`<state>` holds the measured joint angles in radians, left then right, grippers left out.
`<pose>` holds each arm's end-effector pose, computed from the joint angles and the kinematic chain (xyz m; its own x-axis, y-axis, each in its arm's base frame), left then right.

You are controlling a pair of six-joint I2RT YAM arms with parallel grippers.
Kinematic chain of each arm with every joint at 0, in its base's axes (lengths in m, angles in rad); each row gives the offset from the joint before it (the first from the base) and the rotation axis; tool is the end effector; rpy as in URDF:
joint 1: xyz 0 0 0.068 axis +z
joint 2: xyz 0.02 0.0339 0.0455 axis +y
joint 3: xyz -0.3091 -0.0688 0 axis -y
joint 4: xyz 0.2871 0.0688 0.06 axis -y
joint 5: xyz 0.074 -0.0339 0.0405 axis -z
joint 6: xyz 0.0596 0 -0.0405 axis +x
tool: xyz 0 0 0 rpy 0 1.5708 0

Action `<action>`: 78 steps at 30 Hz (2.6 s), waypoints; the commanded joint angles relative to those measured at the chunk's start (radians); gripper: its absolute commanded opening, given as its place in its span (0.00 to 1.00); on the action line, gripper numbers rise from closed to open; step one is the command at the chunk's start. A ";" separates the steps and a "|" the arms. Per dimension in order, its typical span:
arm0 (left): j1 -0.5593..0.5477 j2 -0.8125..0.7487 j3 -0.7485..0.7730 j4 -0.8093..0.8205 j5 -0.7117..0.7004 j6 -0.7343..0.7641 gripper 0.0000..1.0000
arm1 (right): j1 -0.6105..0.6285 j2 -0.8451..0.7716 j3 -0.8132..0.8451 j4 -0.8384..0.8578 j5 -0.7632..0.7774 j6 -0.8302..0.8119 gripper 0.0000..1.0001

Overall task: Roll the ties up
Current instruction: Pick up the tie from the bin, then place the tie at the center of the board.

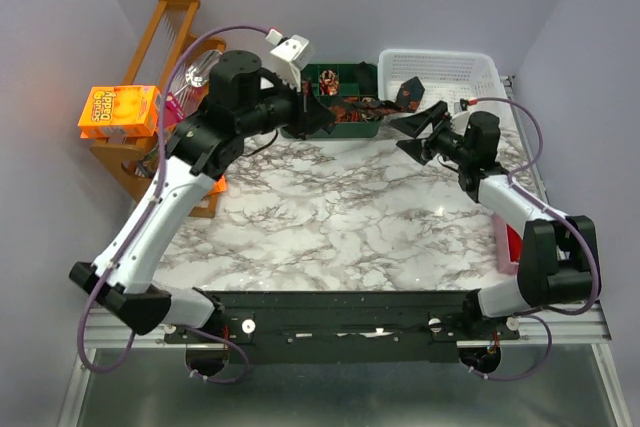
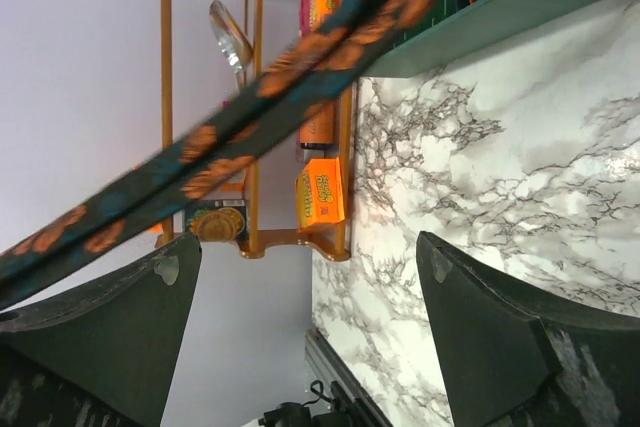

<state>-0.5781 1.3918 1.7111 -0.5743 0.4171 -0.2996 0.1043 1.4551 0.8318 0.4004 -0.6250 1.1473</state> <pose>0.2741 -0.2077 0.5323 -0.4462 -0.0311 -0.8944 0.7287 0.5676 -0.3832 0.3661 0.0734 0.2746 -0.6847 0.6717 -0.2829 -0.0675 0.3280 0.9423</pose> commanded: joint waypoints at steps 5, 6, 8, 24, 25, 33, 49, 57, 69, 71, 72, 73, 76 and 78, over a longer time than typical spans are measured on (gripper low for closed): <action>-0.003 -0.217 -0.096 -0.193 0.005 0.108 0.00 | -0.003 0.131 0.016 0.075 -0.025 0.026 0.96; -0.003 -0.233 -0.106 -0.199 0.012 0.111 0.00 | -0.005 0.148 0.026 0.103 -0.036 0.034 0.96; -0.005 -0.281 -0.129 -0.213 0.028 0.109 0.00 | -0.003 0.180 0.039 0.123 -0.051 0.064 0.97; -0.005 -0.451 -0.260 -0.268 0.077 0.053 0.00 | 0.009 0.418 0.196 0.289 -0.064 0.198 0.93; -0.005 -0.458 -0.261 -0.269 0.078 0.047 0.00 | 0.011 0.432 0.219 0.263 -0.059 0.192 0.91; -0.005 -0.508 -0.235 -0.306 0.071 0.030 0.00 | 0.015 0.573 0.418 0.100 -0.009 0.135 0.70; -0.005 -0.586 -0.123 -0.299 0.219 -0.013 0.00 | 0.015 0.660 0.507 0.006 0.024 0.075 0.19; -0.005 -0.617 -0.244 -0.197 0.213 -0.052 0.00 | -0.014 0.506 0.448 -0.014 0.033 -0.038 0.08; -0.005 -0.502 -0.424 0.037 0.255 -0.033 0.00 | -0.146 0.147 0.129 -0.061 0.130 -0.218 0.01; -0.005 -0.472 -0.449 0.101 0.270 -0.042 0.00 | -0.187 0.113 0.090 -0.060 0.137 -0.237 0.01; -0.005 -0.458 -0.468 0.123 0.278 -0.047 0.00 | -0.202 0.100 0.072 -0.061 0.137 -0.244 0.01; -0.005 -0.444 -0.478 0.143 0.281 -0.052 0.00 | -0.218 0.076 0.035 -0.061 0.142 -0.248 0.01; -0.005 -0.386 -0.505 0.218 0.308 -0.067 0.00 | -0.282 0.038 -0.037 -0.058 0.156 -0.264 0.01; -0.003 -0.344 -0.518 0.261 0.325 -0.072 0.00 | -0.328 0.025 -0.066 -0.051 0.165 -0.277 0.01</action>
<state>-0.5781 0.9966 1.2175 -0.4591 0.6746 -0.3492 -0.1593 1.5288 0.8272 0.3477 -0.5091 0.9241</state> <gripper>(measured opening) 0.021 0.097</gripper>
